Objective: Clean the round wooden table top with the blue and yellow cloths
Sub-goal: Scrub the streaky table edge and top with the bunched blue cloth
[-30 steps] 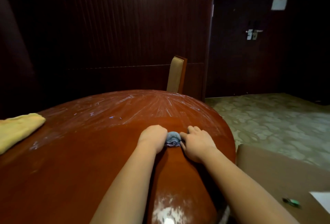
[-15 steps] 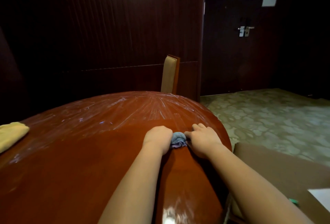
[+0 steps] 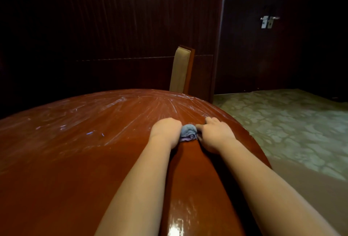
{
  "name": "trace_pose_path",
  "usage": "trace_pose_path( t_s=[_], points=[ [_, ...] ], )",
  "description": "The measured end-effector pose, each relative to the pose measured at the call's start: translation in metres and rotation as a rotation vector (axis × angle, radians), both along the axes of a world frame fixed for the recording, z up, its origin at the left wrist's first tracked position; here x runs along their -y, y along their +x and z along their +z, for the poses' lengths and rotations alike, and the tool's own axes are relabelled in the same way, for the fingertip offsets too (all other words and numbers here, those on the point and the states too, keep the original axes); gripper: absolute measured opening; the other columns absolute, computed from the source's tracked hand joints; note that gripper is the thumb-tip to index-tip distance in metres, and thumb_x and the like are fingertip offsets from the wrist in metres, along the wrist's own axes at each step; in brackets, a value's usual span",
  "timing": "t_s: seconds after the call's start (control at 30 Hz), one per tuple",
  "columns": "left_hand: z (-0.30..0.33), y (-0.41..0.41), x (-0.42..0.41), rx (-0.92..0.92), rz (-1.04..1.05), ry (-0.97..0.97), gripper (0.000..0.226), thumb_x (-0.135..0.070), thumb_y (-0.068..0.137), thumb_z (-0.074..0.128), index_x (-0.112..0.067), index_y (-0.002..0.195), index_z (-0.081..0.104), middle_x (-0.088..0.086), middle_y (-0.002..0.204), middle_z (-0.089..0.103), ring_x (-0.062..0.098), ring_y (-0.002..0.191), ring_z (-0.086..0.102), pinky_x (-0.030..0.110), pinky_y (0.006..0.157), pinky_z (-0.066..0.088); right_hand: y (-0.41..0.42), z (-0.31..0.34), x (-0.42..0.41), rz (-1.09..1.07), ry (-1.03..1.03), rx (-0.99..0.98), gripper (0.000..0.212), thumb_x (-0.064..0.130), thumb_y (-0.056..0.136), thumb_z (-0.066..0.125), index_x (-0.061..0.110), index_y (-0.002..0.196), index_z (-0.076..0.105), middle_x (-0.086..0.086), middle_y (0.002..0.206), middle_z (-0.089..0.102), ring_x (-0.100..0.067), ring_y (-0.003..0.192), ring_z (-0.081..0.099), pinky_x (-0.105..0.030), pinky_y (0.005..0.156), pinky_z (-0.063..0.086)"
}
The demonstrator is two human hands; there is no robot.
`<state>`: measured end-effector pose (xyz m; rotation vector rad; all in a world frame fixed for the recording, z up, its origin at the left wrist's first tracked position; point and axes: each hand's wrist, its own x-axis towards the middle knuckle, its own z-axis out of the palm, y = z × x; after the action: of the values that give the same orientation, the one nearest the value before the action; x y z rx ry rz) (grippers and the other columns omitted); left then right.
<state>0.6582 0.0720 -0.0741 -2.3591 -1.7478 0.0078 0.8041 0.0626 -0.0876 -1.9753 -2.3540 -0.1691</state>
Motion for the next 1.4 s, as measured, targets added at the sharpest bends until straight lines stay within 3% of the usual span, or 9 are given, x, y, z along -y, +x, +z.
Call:
trace_pose_path(
  t_s=[0.3,0.83,1.07,1.4],
  points=[
    [0.004,0.004,0.038,0.036,0.045,-0.025,0.026,-0.01,0.088,0.052,-0.009,0.11,0.067,0.016,0.112,0.065,0.034,0.104,0.061,0.037,0.082,0.05,-0.001,0.002,0.042,0.002,-0.019,-0.01,0.033,0.026,0.1,0.037,0.021,0.131,0.047,-0.01,0.127,0.042,-0.029,0.121,0.04,-0.038,0.095,0.037],
    [0.018,0.034,0.181,-0.034,0.01,-0.075,0.026,-0.004,0.088,0.051,-0.002,0.11,0.064,0.017,0.116,0.064,0.036,0.107,0.061,0.039,0.083,0.051,0.025,0.004,0.185,0.028,-0.006,0.009,0.033,0.034,0.1,0.036,0.02,0.127,0.048,-0.01,0.125,0.044,-0.029,0.117,0.042,-0.037,0.09,0.038],
    [0.018,0.038,0.167,-0.015,-0.004,-0.124,0.022,-0.008,0.087,0.056,-0.004,0.107,0.066,0.018,0.111,0.065,0.037,0.102,0.062,0.04,0.081,0.051,0.038,0.007,0.174,0.042,-0.002,0.034,0.036,0.041,0.099,0.036,0.026,0.13,0.047,-0.008,0.124,0.045,-0.027,0.118,0.042,-0.036,0.09,0.038],
    [0.015,0.069,0.089,-0.087,-0.081,-0.058,0.026,-0.005,0.091,0.05,-0.004,0.113,0.062,0.016,0.118,0.061,0.035,0.107,0.06,0.039,0.083,0.049,0.063,0.001,0.097,-0.025,0.021,0.011,0.035,0.04,0.099,0.038,0.025,0.127,0.05,-0.008,0.121,0.045,-0.027,0.117,0.042,-0.036,0.092,0.038]
  ],
)
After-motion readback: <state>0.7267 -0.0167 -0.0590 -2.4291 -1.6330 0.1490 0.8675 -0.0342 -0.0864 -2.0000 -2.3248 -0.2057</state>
